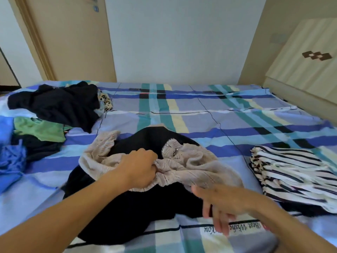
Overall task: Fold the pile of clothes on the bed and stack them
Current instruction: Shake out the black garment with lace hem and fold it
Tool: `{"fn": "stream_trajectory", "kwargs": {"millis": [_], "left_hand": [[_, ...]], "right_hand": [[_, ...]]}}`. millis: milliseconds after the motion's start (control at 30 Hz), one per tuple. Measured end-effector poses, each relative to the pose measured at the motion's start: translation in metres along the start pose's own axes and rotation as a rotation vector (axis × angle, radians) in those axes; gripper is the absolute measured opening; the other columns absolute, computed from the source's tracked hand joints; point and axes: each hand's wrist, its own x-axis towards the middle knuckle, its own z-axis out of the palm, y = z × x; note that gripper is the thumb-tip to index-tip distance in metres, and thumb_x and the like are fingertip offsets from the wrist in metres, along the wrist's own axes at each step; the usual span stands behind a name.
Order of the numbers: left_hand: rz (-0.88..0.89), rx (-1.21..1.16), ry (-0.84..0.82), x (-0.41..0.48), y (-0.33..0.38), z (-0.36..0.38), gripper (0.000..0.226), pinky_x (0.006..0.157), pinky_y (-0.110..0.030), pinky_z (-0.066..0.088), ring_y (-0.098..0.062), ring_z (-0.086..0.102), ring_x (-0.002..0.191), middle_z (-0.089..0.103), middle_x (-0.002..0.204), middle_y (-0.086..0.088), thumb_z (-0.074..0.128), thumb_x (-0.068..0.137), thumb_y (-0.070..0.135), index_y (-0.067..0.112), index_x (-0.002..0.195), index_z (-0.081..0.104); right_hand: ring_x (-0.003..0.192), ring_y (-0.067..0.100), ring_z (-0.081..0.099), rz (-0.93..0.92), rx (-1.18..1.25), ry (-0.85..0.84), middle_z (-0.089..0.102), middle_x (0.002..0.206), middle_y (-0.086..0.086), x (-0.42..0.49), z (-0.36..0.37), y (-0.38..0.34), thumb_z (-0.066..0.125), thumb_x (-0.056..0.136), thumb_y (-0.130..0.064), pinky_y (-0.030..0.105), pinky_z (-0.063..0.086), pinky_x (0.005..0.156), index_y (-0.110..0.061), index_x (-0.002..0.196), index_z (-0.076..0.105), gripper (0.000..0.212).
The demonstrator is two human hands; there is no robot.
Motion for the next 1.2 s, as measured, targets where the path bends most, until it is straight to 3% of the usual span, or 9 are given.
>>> {"fn": "stream_trajectory", "kwargs": {"millis": [133, 300, 367, 500, 700, 767, 900, 1000, 1200], "left_hand": [[0.121, -0.271, -0.195, -0.044, 0.032, 0.029, 0.020, 0.076, -0.041, 0.052, -0.031, 0.063, 0.088, 0.063, 0.088, -0.002, 0.049, 0.082, 0.040, 0.022, 0.073, 0.047], [0.037, -0.038, -0.589, -0.038, 0.121, 0.078, 0.062, 0.106, -0.046, 0.042, -0.040, 0.051, 0.125, 0.045, 0.145, -0.026, 0.033, 0.097, 0.045, 0.005, 0.143, 0.043], [0.069, -0.359, -0.568, -0.037, 0.118, 0.077, 0.062, 0.108, -0.059, 0.039, -0.037, 0.054, 0.122, 0.052, 0.137, -0.028, 0.038, 0.096, 0.040, -0.007, 0.135, 0.049], [0.110, -0.848, -0.176, -0.057, 0.067, 0.004, 0.018, 0.058, -0.026, 0.046, -0.008, 0.059, 0.061, 0.068, 0.072, -0.005, 0.057, 0.093, 0.018, 0.007, 0.081, 0.064], [-0.013, -0.721, 0.542, 0.028, -0.002, -0.070, 0.016, 0.079, -0.035, 0.051, -0.015, 0.064, 0.083, 0.071, 0.089, 0.002, 0.054, 0.092, 0.006, 0.017, 0.091, 0.066], [0.061, -0.636, 0.478, 0.052, -0.006, -0.092, 0.013, 0.087, -0.031, 0.049, -0.020, 0.062, 0.101, 0.067, 0.102, 0.001, 0.058, 0.088, 0.014, 0.016, 0.100, 0.062], [0.188, -0.242, -0.010, 0.071, 0.004, -0.082, 0.032, 0.098, -0.023, 0.035, -0.017, 0.045, 0.129, 0.050, 0.123, -0.002, 0.064, 0.095, 0.008, 0.014, 0.125, 0.053], [0.162, 0.193, -0.356, 0.066, 0.003, -0.049, 0.049, 0.112, -0.031, 0.033, -0.024, 0.047, 0.130, 0.050, 0.129, -0.004, 0.067, 0.094, 0.028, 0.013, 0.137, 0.051], [0.228, 0.031, -0.392, 0.050, 0.004, -0.011, 0.043, 0.111, -0.033, 0.034, -0.025, 0.047, 0.132, 0.053, 0.140, -0.004, 0.051, 0.097, 0.035, 0.018, 0.136, 0.054]], "right_hand": [[0.094, 0.028, 0.074, -0.063, 0.586, 0.023, 0.076, 0.104, 0.013, 0.033, 0.023, -0.001, 0.040, 0.081, -0.086, 0.038, 0.058, 0.080, -0.017, 0.128, 0.061, 0.086], [0.120, 0.013, 0.062, -0.177, 0.890, 0.225, 0.067, 0.129, -0.009, 0.061, 0.035, -0.022, 0.082, 0.067, -0.061, 0.037, 0.046, 0.109, -0.029, 0.136, 0.058, 0.080], [0.128, 0.016, 0.054, -0.197, 0.880, 0.363, 0.058, 0.138, -0.009, 0.065, 0.032, -0.032, 0.082, 0.077, -0.042, 0.032, 0.041, 0.109, -0.024, 0.141, 0.054, 0.072], [0.108, 0.030, 0.067, -0.199, 0.973, 0.542, 0.072, 0.115, 0.008, 0.057, -0.002, -0.043, 0.079, 0.067, -0.023, 0.043, 0.053, 0.098, -0.009, 0.122, 0.065, 0.059], [0.075, 0.001, 0.063, -0.447, 0.497, 0.261, 0.068, 0.075, -0.009, 0.004, -0.023, -0.056, 0.078, 0.065, -0.012, 0.016, 0.054, 0.071, -0.008, 0.093, 0.068, 0.030], [0.065, 0.001, 0.052, -0.456, 0.226, 0.211, 0.062, 0.070, 0.001, -0.016, -0.020, -0.056, 0.074, 0.078, 0.000, 0.009, 0.044, 0.059, -0.004, 0.091, 0.067, 0.016], [0.108, 0.008, 0.056, -0.462, -0.185, 0.183, 0.063, 0.120, 0.000, -0.032, -0.014, -0.047, 0.076, 0.084, -0.011, 0.019, 0.044, 0.094, -0.012, 0.125, 0.063, 0.043], [0.105, -0.001, 0.050, -0.529, -0.203, 0.192, 0.057, 0.114, -0.009, -0.029, -0.015, -0.026, 0.078, 0.081, -0.018, 0.017, 0.042, 0.097, -0.015, 0.125, 0.061, 0.047], [0.102, -0.017, 0.051, -0.610, -0.090, 0.311, 0.060, 0.110, -0.025, -0.007, -0.036, 0.019, 0.064, 0.091, 0.002, 0.001, 0.034, 0.091, -0.022, 0.111, 0.064, 0.031]]}}
